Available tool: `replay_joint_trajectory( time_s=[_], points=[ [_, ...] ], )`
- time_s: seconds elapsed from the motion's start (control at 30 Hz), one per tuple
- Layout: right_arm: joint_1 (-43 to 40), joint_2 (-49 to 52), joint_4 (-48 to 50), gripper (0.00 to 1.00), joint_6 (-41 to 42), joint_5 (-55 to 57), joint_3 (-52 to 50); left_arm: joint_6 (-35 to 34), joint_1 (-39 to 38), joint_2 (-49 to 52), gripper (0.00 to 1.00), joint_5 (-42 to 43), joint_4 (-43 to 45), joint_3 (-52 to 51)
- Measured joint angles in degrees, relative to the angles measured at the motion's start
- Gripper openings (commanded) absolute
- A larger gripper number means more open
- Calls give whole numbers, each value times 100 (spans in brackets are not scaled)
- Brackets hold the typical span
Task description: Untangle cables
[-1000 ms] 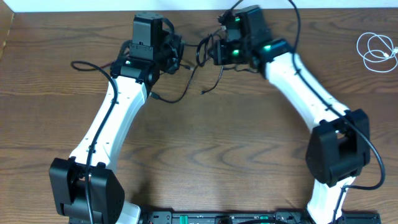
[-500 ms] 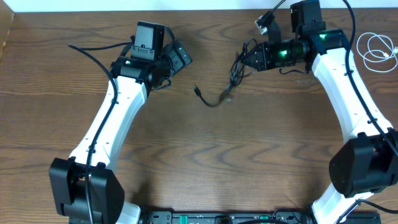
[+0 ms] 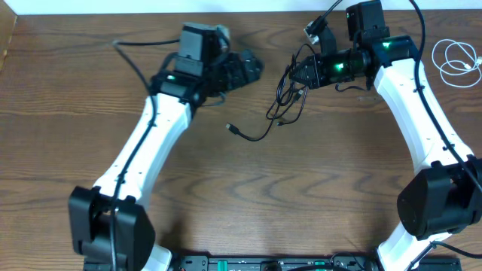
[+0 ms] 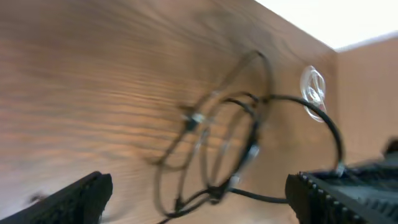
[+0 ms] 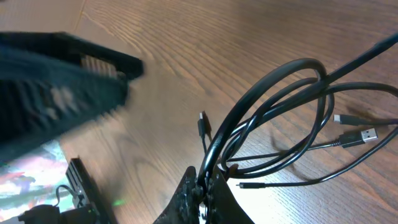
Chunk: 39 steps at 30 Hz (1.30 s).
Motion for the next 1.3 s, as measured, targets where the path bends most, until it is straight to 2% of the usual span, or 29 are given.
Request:
replay_joint_trajectory(
  time_s=[0.1,0.4,0.83,1.07,1.3],
  points=[
    [0,0,0,1,0,9,0,87,-160,356,59,299,315,0],
    [0,-2,0,1,0,11,0,208,-420,981,46,581,535,0],
    [0,0,0,1,0,15,0,210,-654,999,45,599,608,0],
    [0,0,0,1,0,37,0,179,-699,999,45,741,1121,0],
    [0,0,4,1,-2,50,0,149,-717,1001,45,483,909,0]
  ],
)
